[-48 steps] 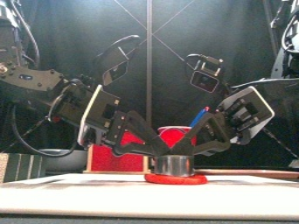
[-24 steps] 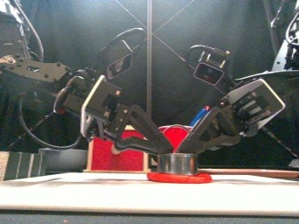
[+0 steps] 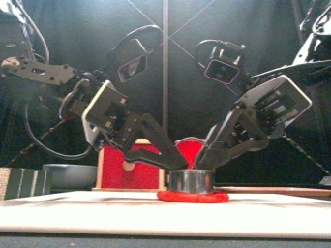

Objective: Get the cutter from the drawer then cut the dough then place the extra dough in the bowl
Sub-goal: Cut the dough

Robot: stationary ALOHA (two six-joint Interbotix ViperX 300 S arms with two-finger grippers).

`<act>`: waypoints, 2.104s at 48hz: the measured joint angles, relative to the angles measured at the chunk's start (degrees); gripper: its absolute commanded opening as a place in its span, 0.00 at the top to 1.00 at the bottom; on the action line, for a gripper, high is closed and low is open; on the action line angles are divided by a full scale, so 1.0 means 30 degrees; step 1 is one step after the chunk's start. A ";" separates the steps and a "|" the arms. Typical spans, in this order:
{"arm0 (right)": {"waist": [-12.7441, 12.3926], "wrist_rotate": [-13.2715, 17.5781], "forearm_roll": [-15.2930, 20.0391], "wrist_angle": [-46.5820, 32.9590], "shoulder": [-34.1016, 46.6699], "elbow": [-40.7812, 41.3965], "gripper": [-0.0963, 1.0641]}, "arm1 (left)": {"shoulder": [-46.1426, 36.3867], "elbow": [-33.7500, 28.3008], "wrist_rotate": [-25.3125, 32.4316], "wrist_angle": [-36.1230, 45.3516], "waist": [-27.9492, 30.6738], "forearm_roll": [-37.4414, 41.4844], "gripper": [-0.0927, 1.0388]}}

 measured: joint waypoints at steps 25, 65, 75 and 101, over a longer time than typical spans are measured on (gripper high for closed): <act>-0.0381 0.0117 -0.0088 0.1611 -0.0410 -0.0703 0.27 | -0.1816 0.0293 0.0059 -0.0088 0.0146 0.0381 0.13; -0.0703 0.0205 -0.0117 1.2949 -0.0908 -0.5303 0.27 | -0.0908 0.1582 0.0352 -0.0088 -0.0176 0.0381 0.33; -0.0674 0.0234 -0.0088 1.3945 -0.0908 -0.5918 0.27 | -0.0205 0.1230 0.0381 0.0029 -0.0029 0.0381 0.33; -0.0557 0.0293 -0.0352 1.5732 -0.0381 -0.7090 0.27 | 0.0381 0.0381 0.0322 0.2139 0.0527 0.0352 0.33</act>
